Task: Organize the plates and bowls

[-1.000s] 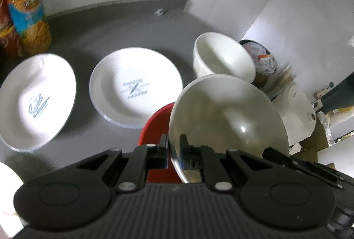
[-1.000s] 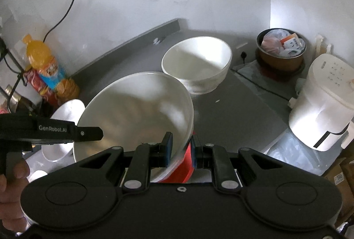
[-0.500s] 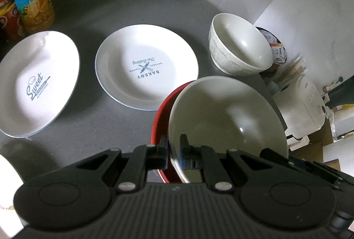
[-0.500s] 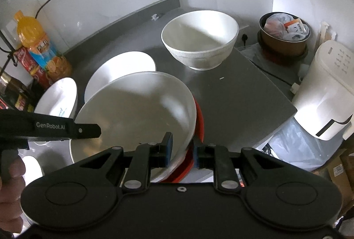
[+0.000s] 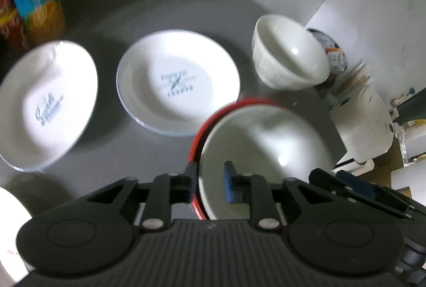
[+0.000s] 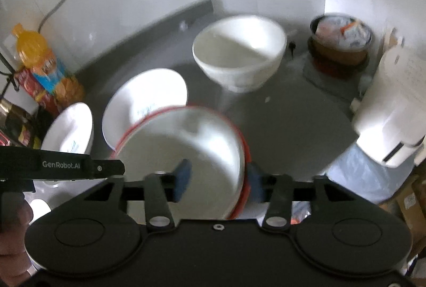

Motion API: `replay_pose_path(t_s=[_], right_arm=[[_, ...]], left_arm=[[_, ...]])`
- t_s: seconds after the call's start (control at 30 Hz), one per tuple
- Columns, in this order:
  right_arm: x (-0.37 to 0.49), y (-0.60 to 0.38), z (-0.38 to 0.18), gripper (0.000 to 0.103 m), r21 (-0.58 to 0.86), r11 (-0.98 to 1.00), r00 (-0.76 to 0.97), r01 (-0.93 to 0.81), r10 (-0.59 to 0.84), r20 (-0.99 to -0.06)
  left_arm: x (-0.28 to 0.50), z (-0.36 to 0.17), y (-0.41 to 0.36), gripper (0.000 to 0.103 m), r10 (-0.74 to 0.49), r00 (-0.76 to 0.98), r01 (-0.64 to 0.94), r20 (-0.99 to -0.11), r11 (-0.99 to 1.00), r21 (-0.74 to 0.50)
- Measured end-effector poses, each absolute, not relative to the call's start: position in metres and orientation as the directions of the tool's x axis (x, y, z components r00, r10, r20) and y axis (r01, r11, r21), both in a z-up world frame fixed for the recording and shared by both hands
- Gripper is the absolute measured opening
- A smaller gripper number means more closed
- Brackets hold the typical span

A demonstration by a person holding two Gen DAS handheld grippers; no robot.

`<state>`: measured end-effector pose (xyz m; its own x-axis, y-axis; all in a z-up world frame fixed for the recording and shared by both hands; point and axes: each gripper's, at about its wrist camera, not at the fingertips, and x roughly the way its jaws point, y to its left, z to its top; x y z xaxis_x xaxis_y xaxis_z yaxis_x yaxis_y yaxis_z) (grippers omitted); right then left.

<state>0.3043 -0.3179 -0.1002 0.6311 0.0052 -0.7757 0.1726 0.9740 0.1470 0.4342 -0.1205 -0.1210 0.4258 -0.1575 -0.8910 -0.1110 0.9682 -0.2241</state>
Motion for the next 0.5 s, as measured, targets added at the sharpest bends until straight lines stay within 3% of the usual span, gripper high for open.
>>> replay_pose_path(t_s=[0.33, 0.5], right_arm=[[0.292, -0.333, -0.072, 0.054, 0.163, 0.966, 0.693, 0.199, -0.021, -0.721], [0.291, -0.345, -0.067, 0.056, 0.182, 0.959, 0.707, 0.219, -0.027, -0.707]], left_arm=[[0.426, -0.083, -0.126, 0.049, -0.153, 0.519, -0.083, -0.841, 0.970, -0.228], [0.431, -0.081, -0.133, 0.054, -0.151, 0.530, -0.079, -0.834, 0.971, -0.225]])
